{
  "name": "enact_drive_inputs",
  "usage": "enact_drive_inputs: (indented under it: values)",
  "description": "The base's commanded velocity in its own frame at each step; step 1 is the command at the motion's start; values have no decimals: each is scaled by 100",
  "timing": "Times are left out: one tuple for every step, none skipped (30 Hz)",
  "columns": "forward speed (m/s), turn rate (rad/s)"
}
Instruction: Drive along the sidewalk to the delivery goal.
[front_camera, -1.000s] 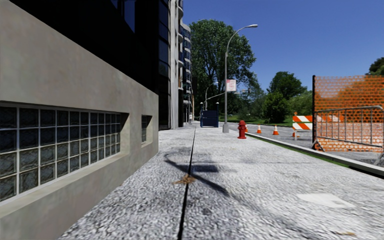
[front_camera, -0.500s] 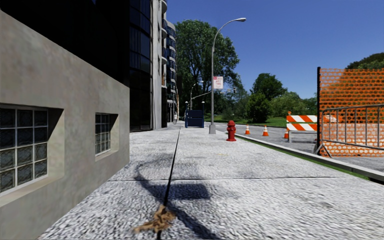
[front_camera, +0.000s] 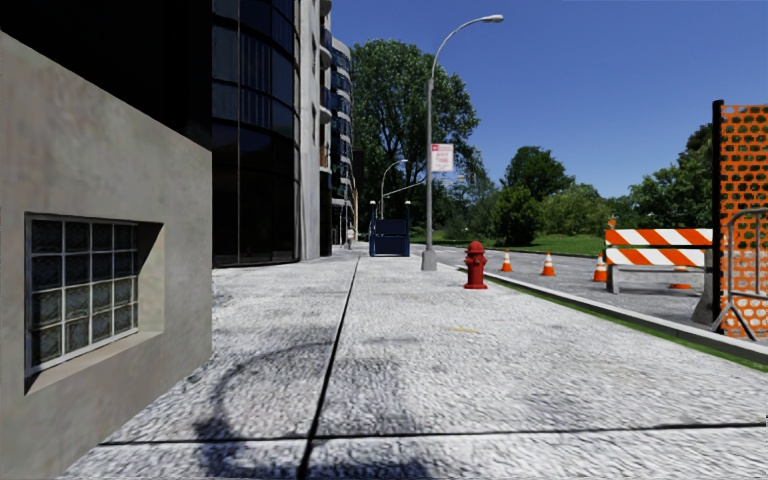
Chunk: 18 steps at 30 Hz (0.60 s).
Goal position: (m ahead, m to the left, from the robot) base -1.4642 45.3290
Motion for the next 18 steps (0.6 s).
enact_drive_inputs:
  values:
    - [200,0]
    - [200,0]
    - [200,0]
    - [200,0]
    - [200,0]
    - [200,0]
    - [200,0]
    - [200,0]
    - [200,0]
    - [200,0]
    - [200,0]
    - [200,0]
    - [200,0]
    - [200,0]
    - [200,0]
    - [200,0]
    - [200,0]
    - [200,0]
